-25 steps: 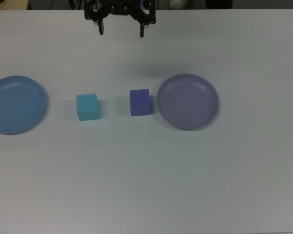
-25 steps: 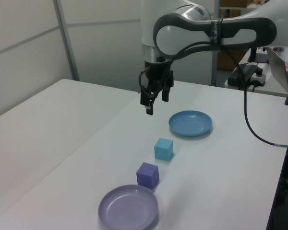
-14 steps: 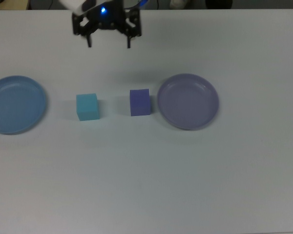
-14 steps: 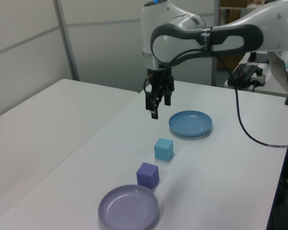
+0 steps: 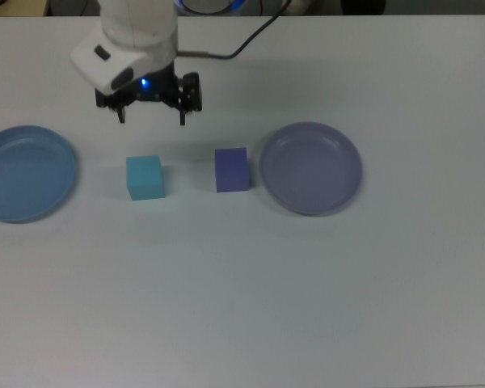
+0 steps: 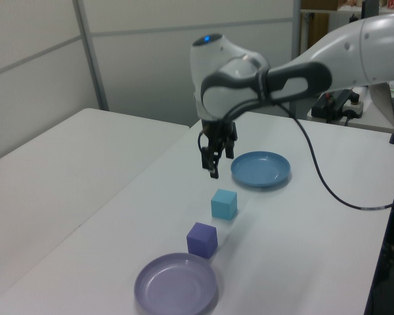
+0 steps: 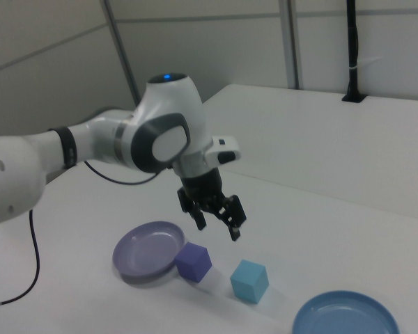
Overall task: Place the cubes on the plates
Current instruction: 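Lower the open gripper down over the light-blue cube, then close the gripper on the light-blue cube and lift it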
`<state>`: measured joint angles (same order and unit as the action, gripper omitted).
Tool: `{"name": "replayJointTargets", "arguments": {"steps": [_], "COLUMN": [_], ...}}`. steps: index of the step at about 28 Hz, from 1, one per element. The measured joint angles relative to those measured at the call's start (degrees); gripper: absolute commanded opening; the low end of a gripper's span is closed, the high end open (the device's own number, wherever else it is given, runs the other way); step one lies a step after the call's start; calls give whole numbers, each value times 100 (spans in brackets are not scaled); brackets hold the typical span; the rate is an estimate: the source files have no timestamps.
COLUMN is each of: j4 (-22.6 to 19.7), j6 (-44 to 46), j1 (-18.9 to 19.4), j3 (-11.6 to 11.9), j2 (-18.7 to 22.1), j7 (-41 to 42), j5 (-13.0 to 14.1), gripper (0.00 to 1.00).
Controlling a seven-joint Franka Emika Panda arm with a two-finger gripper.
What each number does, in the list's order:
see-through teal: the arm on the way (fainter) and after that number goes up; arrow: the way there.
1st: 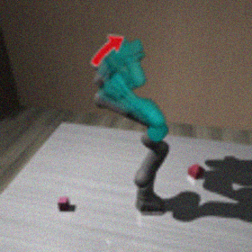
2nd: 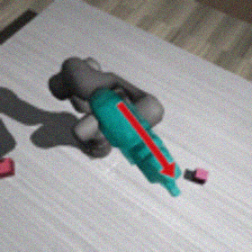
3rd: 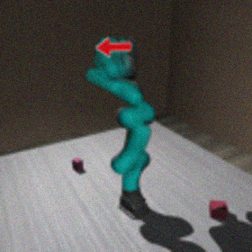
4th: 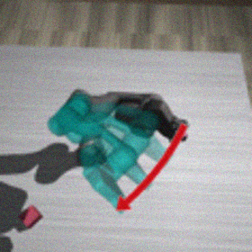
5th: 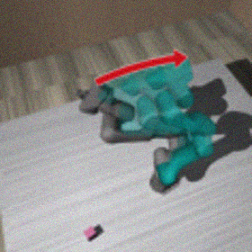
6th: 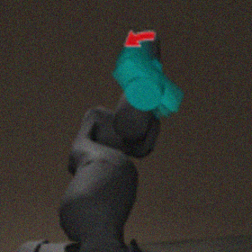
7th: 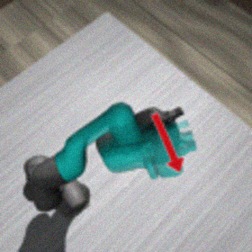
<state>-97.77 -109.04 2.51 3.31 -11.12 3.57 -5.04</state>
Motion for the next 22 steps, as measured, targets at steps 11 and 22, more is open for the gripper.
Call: {"name": "replayJointTargets", "arguments": {"steps": [11,22], "j4": [-298,-301], "j6": [-951,-1685], "j1": [-147,-257], "j3": [7,4], "j2": [-659,-1320], "j7": [-315,-762], "j5": [-653,-1183], "gripper": [100,100]}}
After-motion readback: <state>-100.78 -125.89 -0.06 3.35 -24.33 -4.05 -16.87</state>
